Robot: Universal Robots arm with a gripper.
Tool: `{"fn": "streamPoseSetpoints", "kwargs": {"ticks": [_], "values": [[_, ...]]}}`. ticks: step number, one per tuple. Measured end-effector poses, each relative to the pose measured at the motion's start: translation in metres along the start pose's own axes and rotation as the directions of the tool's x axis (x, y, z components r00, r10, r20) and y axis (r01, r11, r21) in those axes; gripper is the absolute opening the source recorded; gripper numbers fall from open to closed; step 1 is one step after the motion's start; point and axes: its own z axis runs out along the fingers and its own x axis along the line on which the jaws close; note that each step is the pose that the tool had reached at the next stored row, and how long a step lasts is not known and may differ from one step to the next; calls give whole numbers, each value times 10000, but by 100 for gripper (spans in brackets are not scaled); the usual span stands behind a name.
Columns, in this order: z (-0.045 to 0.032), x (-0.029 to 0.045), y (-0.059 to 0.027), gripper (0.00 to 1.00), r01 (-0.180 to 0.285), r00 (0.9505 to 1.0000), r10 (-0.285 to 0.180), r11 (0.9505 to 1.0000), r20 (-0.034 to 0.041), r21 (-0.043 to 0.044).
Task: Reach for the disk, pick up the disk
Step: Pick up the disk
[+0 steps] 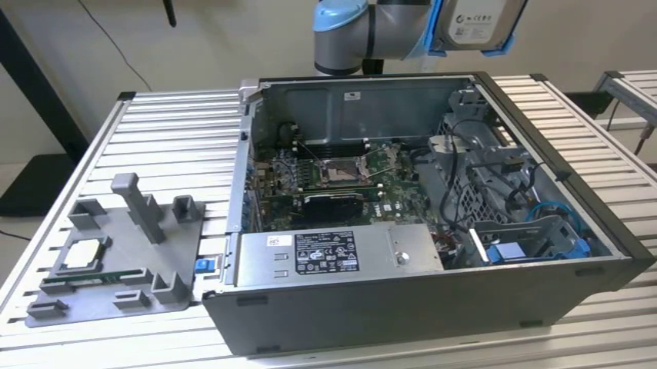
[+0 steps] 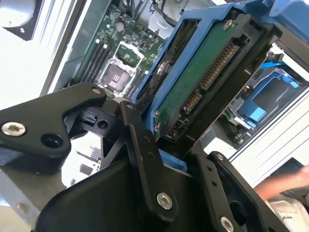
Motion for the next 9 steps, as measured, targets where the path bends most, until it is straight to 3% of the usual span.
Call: {"fn": "streamPoseSetpoints", "kwargs": {"ticks": [9], "values": [[-6,109,0,0,0,10000,0,10000,1,0]]}}
